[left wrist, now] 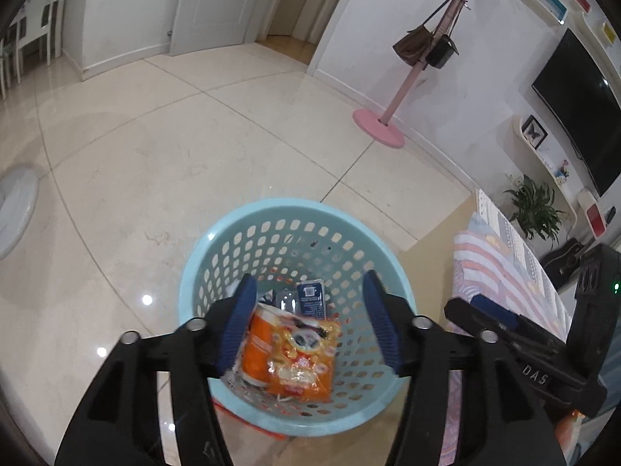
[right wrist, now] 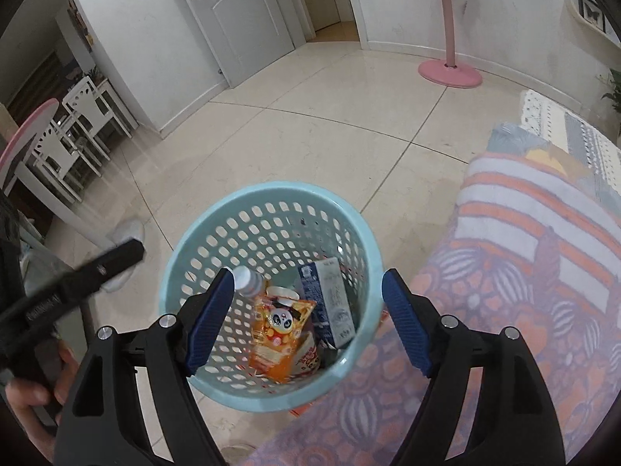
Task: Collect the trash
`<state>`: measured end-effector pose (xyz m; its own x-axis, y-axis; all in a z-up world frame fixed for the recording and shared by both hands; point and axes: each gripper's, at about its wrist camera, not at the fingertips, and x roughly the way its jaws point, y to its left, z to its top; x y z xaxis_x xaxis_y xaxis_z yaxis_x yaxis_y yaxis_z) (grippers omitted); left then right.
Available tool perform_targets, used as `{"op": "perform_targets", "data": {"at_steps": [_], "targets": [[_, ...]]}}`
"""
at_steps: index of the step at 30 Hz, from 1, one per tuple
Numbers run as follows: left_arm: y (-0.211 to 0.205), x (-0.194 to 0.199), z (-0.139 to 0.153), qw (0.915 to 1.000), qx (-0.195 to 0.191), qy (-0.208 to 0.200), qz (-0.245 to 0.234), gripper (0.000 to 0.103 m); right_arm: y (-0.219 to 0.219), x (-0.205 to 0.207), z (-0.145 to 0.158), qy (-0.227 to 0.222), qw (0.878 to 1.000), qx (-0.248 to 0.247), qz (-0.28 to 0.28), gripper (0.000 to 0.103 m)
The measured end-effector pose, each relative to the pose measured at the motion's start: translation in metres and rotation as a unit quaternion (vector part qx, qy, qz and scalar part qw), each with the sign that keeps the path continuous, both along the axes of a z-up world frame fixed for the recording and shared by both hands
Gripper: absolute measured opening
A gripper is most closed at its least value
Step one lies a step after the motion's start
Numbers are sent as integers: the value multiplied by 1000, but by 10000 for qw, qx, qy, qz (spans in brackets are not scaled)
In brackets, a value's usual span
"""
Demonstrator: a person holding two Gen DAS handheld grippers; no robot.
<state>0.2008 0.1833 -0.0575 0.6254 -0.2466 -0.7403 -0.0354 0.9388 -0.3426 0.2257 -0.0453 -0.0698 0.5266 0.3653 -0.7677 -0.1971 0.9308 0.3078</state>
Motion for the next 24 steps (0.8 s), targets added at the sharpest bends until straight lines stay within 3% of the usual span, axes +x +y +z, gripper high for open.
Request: {"op": "perform_targets", "data": {"at_steps": [5,8,11,15,21,24], "targets": [[-12,-11,15,9998,20,-171,-126,73,-5,-14,14,-26,10000,47,45,75],[-27,-30,34,9986,-1,-426,-307,76,-11,-31,32,-181,9998,49,52,75],[-46,-52,59,9962,242,-706,-458,76,-21,-55,57,-469,9987,-206,-7,82],[-67,-90,84,9915,430,-1096,-546,88,-33,-97,87,-1056,9922,-627,-215,87],[-87,-140,83,9893,652,-1234,-436,90,-58,-152,106,-1502,9825,-937,-588,90],[-97,-160,81,9833,907,-1549,-294,90,-64,-173,111,-1645,9769,-1175,-689,90]]}}
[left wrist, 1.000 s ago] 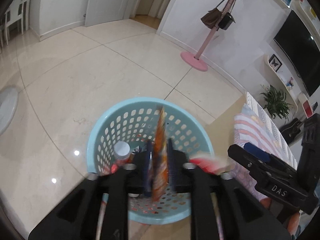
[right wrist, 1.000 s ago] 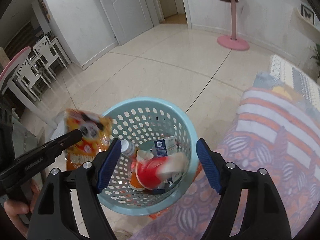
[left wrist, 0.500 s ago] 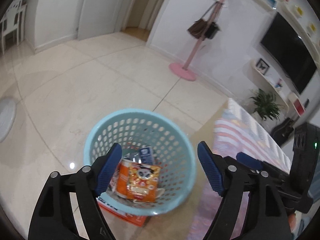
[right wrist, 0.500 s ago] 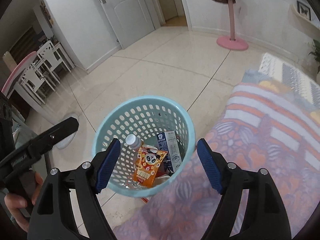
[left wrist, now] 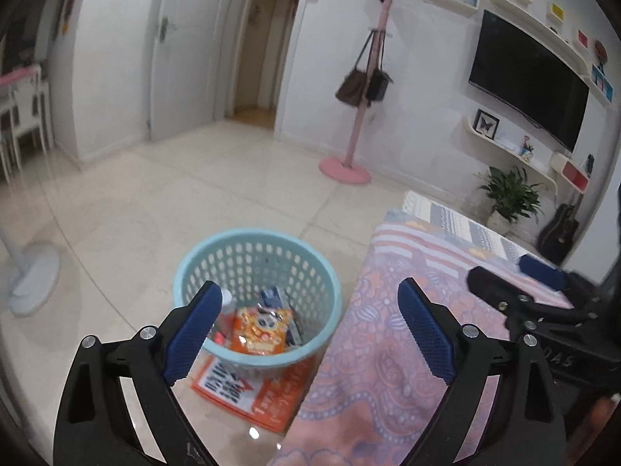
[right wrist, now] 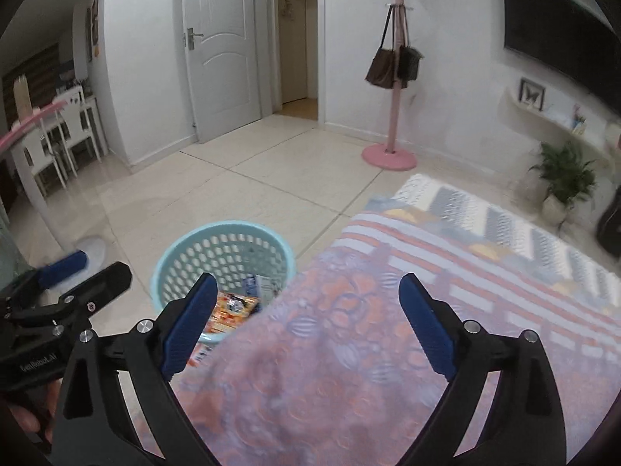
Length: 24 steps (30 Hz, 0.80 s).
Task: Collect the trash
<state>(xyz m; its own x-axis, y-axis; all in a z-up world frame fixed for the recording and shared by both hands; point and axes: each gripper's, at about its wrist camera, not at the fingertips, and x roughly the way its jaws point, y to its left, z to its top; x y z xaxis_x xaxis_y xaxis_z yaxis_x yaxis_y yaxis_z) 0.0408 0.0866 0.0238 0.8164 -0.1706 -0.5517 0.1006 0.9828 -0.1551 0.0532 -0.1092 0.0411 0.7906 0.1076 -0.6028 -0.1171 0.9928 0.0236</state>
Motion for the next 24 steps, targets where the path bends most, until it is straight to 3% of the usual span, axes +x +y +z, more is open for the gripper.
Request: {"op": "perform_targets", "data": {"at_steps": [6,9,12,14,20,24], "targets": [[-24,-16,1,9983,35,-571,95,90,-11,-45,15,-1069,9929,-339,-394,90],[-31,-24,4,9969,-37,-759,197,90,-21,-49,14,-1175,9897,-467,-667,90],[-38,-25,5,9950,244,-889,383,90,-35,-49,10,-1216,9880,-482,-822,90],[-40,-22,0,9947,365,-846,464,90,-43,-47,6,-1177,9879,-451,-900,90],[-40,-8,-15,9979,205,-370,485,90,-59,-48,-5,-1036,9888,-388,-1005,90],[-46,-7,-20,9992,181,-222,278,90,-67,-51,-8,-1003,9889,-332,-1041,90]]}}
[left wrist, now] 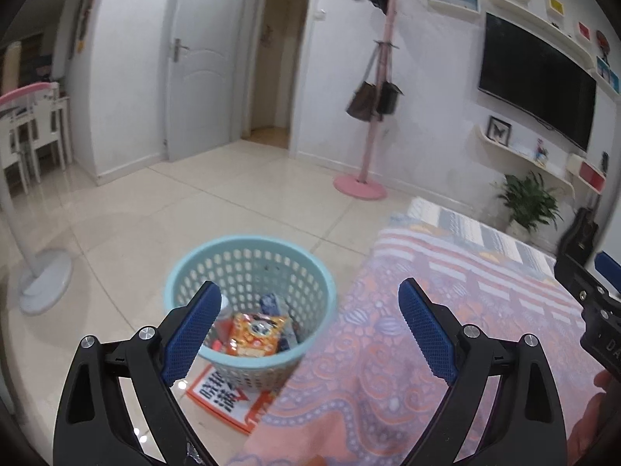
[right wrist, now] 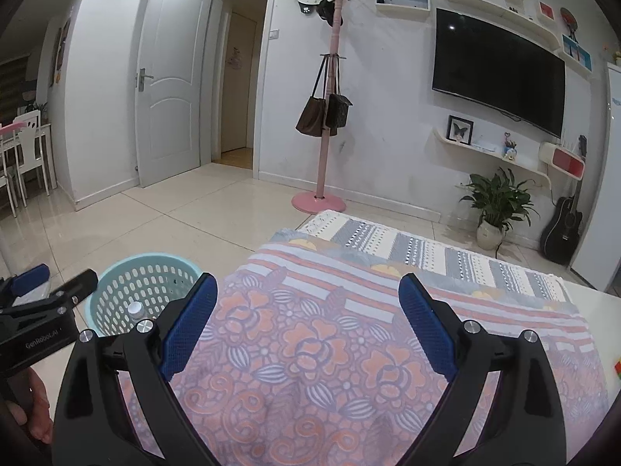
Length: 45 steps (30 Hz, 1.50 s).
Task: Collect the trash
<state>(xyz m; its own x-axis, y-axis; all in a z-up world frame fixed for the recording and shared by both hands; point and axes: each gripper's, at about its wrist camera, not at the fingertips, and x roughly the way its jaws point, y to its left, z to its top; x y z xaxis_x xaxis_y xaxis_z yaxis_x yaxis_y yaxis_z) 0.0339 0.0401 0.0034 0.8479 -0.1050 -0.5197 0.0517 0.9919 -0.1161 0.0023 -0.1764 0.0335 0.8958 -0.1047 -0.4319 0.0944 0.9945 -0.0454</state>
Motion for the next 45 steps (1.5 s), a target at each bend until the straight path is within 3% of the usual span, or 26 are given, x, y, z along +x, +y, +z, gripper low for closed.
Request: {"op": "perform_targets", "data": {"at_steps": [26,45], "targets": [[-1,-9,9,9990,189,-385,141,90,-7,-10,2,-229,9988,385,183,90],[-3,-9,10,9989,223,-404,112,90,-3,-10,3,-282,9987,357,248,90]]}}
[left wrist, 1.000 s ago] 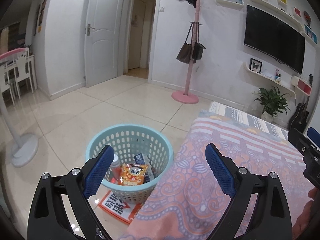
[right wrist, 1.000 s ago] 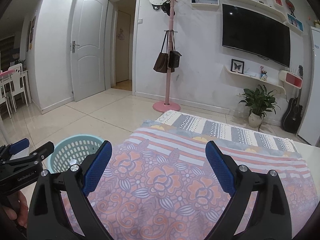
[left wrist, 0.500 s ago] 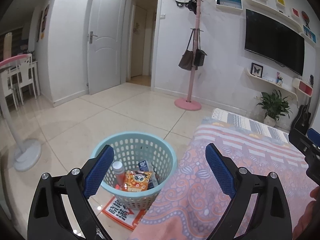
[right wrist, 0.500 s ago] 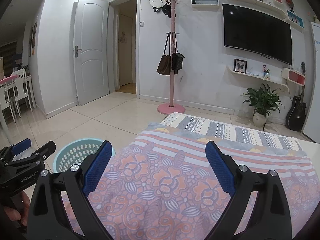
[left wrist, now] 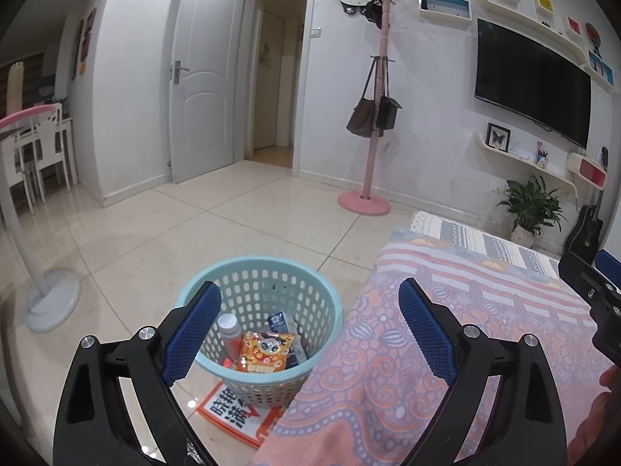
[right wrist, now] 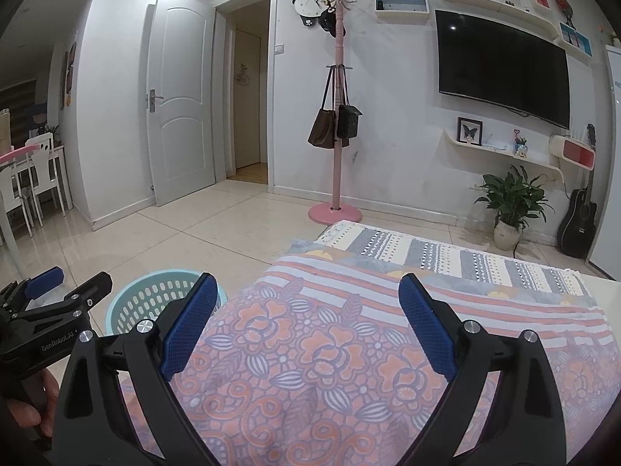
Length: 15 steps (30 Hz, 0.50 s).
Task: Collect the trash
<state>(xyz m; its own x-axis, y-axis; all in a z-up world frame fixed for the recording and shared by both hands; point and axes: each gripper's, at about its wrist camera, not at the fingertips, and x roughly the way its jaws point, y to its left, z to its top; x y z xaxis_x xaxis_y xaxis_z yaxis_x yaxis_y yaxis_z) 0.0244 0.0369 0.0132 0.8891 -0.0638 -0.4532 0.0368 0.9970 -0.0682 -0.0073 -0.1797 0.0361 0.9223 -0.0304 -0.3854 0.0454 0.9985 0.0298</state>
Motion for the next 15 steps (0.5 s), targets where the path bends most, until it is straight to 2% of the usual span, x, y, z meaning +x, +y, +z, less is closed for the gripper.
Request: {"op": "perform_targets", "data": {"at_steps": [15], "targets": [[-1,0,3,10000,4,5,-43,90,0,2,-3,27,10000,43,16,90]]}}
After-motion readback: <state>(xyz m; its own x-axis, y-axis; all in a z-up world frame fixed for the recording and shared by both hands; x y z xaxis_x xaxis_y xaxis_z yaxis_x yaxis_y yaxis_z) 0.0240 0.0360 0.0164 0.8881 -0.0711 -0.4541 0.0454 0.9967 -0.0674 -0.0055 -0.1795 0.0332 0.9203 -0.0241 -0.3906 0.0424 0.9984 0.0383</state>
